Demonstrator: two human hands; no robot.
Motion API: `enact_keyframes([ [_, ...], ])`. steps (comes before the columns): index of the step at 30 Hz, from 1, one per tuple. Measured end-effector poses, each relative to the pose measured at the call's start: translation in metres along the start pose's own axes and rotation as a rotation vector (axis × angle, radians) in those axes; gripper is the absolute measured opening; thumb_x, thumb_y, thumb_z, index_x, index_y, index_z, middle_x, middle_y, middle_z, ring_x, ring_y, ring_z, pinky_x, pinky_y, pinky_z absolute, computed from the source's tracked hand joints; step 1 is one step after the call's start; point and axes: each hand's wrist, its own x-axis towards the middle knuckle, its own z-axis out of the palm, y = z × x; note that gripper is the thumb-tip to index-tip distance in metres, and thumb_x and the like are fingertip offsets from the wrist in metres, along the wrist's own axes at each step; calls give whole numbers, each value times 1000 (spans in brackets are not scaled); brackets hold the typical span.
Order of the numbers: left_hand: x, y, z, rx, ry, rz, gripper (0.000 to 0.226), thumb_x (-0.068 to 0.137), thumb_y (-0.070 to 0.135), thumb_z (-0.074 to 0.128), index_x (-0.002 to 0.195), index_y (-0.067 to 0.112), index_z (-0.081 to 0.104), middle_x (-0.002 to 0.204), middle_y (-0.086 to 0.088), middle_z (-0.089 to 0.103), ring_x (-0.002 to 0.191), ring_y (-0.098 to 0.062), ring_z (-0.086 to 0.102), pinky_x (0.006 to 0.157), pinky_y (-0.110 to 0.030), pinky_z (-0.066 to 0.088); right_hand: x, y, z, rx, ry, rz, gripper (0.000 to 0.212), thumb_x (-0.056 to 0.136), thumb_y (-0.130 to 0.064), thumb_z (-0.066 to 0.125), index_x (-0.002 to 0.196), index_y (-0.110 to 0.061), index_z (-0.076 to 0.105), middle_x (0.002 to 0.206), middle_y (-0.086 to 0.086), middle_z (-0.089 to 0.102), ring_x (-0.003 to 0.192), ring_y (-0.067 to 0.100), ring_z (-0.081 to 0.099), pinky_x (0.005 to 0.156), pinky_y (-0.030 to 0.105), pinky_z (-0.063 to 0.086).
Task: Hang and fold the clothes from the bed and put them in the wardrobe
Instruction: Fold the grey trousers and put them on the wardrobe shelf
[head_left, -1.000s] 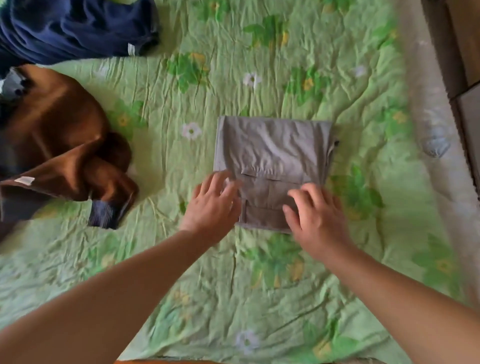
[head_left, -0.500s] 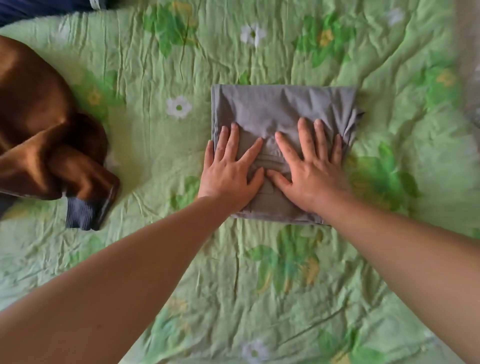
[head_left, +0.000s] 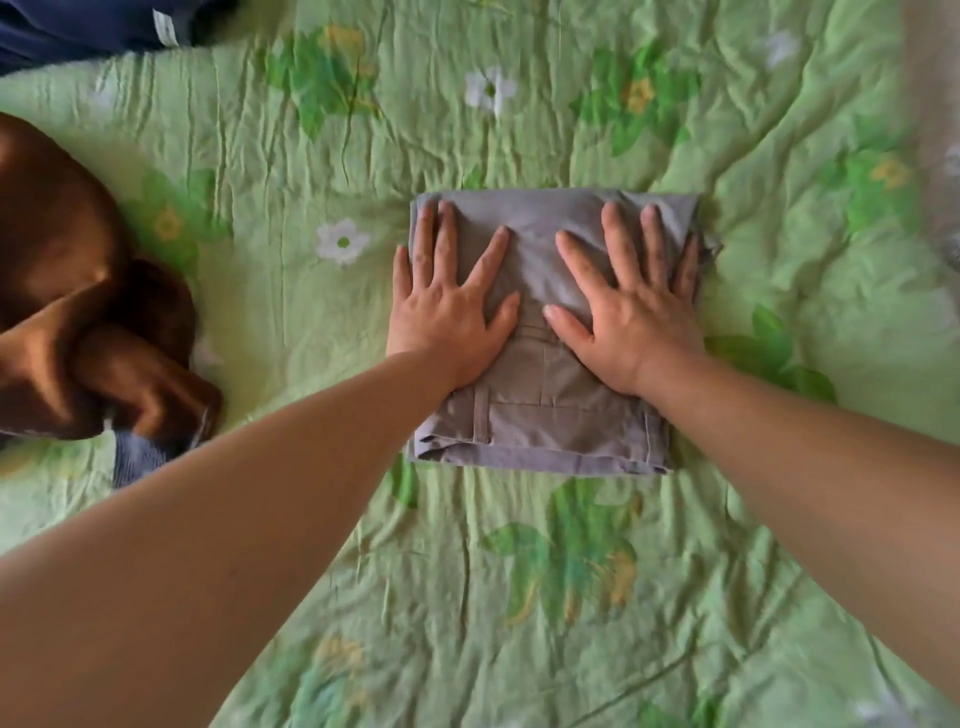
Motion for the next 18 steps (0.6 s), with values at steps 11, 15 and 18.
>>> enact_keyframes([
  [11,-88,4,-26,-926,76,-472,57,93,30,68,144,41,47,137,-5,49,114,-15,56,100,-31,48,-96,-21,-25,1044,109,604,57,90,-36,72,142,-44,51,158,6,33,144,23,34,116,39,35],
  [15,-65,-8,-63,-1351,-124,-516,47,91,3,64,130,30,59,107,-9,67,77,-22,72,69,-36,61,-69,1,-54,1517,-56,657,50,70,-10,80,112,-36,73,137,-2,59,121,19,59,100,33,49],
  [18,-57,-19,-78,-1357,-328,-447,52,89,-3,66,131,28,63,122,-16,62,99,-32,71,81,-47,62,-62,16,-64,1461,-309,454,62,62,-9,83,112,-45,73,142,-4,57,126,18,56,110,40,45],
])
